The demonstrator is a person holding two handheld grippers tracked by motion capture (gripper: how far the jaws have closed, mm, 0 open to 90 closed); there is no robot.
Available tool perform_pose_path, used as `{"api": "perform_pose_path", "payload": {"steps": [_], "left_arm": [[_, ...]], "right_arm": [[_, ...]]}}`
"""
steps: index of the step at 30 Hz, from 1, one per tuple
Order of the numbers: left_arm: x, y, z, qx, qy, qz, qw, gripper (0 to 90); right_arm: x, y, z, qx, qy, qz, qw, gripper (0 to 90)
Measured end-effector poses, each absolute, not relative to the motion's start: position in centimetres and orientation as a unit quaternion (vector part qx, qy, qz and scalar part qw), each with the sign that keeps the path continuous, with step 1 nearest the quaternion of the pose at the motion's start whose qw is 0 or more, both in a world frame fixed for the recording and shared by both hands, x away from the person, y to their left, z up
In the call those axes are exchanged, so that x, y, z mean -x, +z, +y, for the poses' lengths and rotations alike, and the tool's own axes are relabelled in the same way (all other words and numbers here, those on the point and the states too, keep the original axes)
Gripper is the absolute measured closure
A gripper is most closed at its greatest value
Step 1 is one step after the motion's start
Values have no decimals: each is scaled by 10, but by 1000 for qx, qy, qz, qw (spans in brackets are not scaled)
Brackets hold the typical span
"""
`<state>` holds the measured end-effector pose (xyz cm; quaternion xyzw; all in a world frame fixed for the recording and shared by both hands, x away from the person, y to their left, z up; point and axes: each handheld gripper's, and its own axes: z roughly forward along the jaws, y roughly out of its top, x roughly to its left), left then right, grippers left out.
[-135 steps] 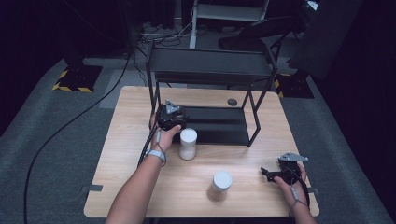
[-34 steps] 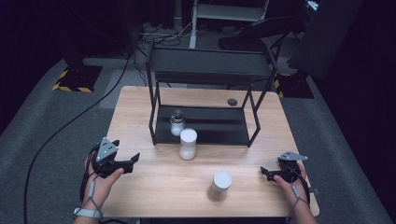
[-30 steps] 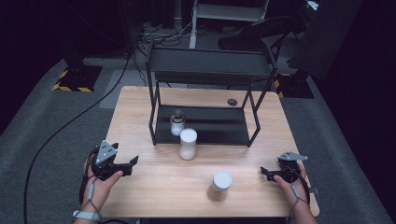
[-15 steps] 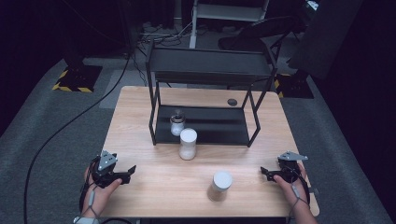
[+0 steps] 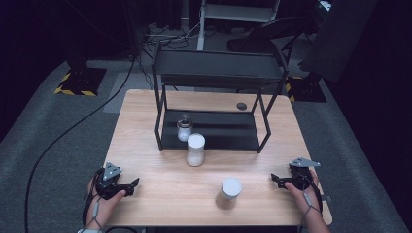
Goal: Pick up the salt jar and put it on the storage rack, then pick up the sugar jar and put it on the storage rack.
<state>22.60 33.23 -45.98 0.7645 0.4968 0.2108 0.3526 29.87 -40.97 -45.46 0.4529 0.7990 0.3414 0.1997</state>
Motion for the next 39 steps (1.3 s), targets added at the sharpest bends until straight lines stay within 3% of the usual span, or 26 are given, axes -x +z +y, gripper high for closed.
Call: {"api": "perform_pose_path", "payload": {"steps": [3, 25, 30, 39], "left_arm": [[-227, -456, 325, -773, 218, 500, 322, 87], [-229, -456, 326, -765, 207, 517, 324, 65], [-230, -456, 326, -765, 207, 517, 323, 62], [-230, -456, 325, -765, 207, 518, 322, 52]], "right_arm": [[-299, -455, -409, -454, 341, 798, 200, 23], [-302, -454, -405, -459, 336, 798, 200, 3], [-309, -447, -403, -453, 331, 807, 185, 46], [-308, -427, -391, -435, 346, 809, 190, 43]]}}
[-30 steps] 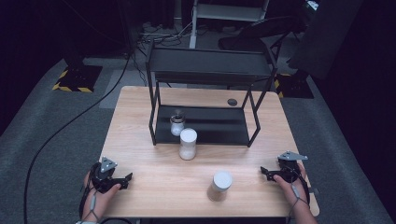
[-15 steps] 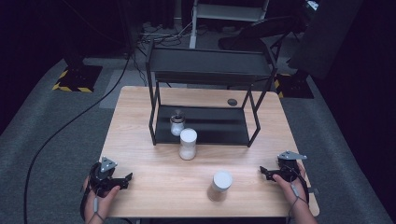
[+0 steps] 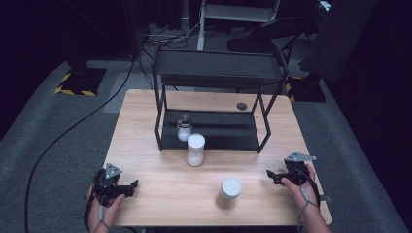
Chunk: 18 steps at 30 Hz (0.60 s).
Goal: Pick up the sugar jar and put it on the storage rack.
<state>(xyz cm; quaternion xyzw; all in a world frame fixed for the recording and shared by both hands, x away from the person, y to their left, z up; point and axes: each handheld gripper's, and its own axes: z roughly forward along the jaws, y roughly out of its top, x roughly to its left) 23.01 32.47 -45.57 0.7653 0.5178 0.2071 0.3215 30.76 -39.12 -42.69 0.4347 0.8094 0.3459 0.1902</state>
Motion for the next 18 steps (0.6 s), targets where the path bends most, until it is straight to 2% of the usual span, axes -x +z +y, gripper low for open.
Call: {"api": "perform_pose_path", "payload": {"steps": [18], "left_arm": [[-230, -456, 325, -765, 207, 518, 322, 51]], "right_arm": [[-311, -379, -377, -422, 379, 800, 195, 45]]}}
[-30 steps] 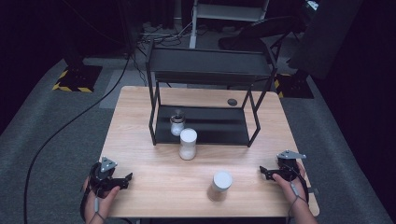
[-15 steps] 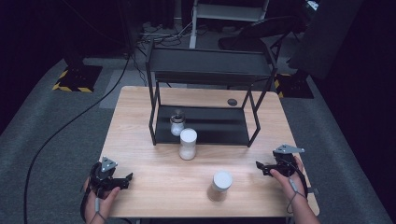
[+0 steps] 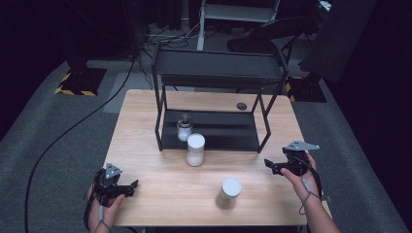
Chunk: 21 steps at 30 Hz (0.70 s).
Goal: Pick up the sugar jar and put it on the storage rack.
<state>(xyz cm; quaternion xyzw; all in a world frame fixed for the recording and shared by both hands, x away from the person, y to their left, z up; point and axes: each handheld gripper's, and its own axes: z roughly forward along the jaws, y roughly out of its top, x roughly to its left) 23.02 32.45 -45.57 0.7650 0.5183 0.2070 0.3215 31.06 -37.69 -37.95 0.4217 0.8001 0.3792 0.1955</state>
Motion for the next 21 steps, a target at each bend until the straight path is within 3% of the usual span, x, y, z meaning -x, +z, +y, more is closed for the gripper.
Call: {"api": "perform_pose_path", "payload": {"steps": [21], "left_arm": [[-230, -456, 324, -765, 207, 519, 321, 49]], "right_arm": [[-317, -333, -353, -395, 414, 800, 181, 42]]}}
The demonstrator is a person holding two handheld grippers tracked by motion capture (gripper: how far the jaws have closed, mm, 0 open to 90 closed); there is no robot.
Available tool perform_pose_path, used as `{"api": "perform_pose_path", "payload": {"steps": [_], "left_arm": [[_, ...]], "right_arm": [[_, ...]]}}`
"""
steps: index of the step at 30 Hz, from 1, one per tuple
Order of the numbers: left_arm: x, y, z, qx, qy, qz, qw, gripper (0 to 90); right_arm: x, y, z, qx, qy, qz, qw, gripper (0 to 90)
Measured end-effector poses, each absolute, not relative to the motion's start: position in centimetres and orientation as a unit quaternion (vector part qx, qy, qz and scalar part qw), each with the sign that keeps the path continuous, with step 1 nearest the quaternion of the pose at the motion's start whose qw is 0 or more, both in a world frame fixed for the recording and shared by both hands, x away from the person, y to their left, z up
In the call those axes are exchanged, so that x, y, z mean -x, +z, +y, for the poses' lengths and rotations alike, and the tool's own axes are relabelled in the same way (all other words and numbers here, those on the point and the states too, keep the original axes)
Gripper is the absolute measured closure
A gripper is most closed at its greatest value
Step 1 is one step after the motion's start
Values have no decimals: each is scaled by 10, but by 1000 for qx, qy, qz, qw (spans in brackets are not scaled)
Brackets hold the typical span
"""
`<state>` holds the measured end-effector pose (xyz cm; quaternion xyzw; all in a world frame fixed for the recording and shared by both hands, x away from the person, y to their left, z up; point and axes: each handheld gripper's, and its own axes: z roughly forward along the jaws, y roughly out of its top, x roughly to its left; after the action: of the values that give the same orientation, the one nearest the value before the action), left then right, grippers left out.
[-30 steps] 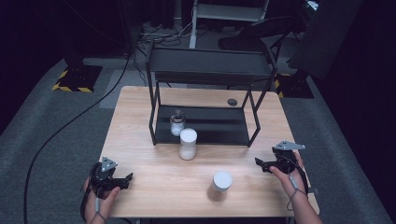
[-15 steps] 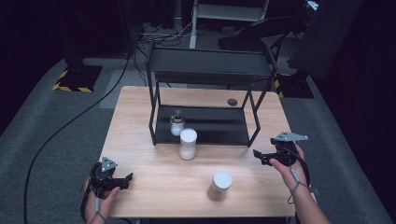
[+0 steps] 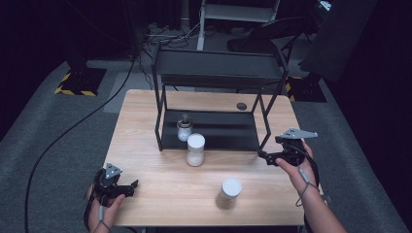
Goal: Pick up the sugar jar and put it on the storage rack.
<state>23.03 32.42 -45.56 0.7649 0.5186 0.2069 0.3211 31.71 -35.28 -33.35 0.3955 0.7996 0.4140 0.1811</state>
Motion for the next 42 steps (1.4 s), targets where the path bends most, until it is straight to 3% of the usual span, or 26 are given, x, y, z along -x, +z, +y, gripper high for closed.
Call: {"api": "perform_pose_path", "payload": {"steps": [42], "left_arm": [[-230, -456, 324, -765, 207, 519, 321, 45]], "right_arm": [[-345, -307, -262, -347, 450, 809, 152, 43]]}}
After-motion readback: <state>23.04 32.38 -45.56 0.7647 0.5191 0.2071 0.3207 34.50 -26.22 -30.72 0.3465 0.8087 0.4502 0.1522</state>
